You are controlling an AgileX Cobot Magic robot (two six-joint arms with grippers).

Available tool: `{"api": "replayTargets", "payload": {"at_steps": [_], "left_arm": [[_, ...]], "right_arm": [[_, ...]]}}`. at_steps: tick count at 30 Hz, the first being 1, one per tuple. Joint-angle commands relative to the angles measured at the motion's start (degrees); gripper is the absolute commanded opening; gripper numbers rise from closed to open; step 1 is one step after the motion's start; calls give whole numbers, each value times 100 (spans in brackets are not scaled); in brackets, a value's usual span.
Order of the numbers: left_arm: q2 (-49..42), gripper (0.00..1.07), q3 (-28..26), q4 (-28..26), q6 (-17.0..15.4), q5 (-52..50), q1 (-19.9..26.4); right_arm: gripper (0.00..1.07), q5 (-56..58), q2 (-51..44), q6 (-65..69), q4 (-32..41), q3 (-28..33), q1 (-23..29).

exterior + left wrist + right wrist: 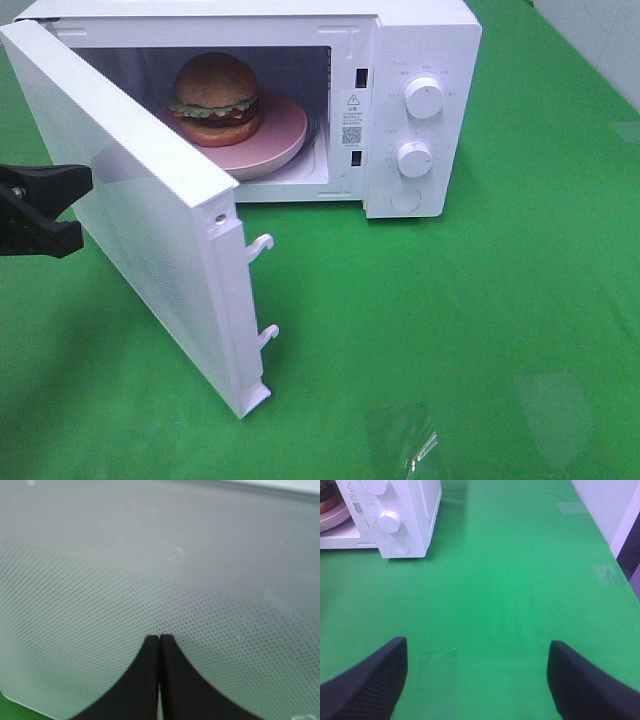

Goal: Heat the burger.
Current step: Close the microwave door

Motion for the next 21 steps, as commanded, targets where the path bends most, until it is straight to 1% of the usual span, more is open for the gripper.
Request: {"api": "replayTargets", "payload": {"at_steps": [1, 11, 13, 16, 20, 21], "left_arm": [[109, 0, -143, -23, -17, -115, -57], [378, 0, -361, -23, -17, -218, -69], [504, 0, -464, -23, -132, -229, -69], [579, 0, -550, -11, -160, -258, -69], [688, 0, -705, -46, -160, -229, -178], [762, 0, -796, -46, -155, -229, -269]], "right_arm": [[76, -80, -126, -52, 0, 11, -23], [76, -80, -126, -52, 0, 11, -23], [76, -80, -126, -52, 0, 11, -23], [76, -80, -126, -52, 0, 11, -23], [76, -80, -126, -52, 0, 11, -23], [76, -80, -126, -52, 0, 11, -23]]}}
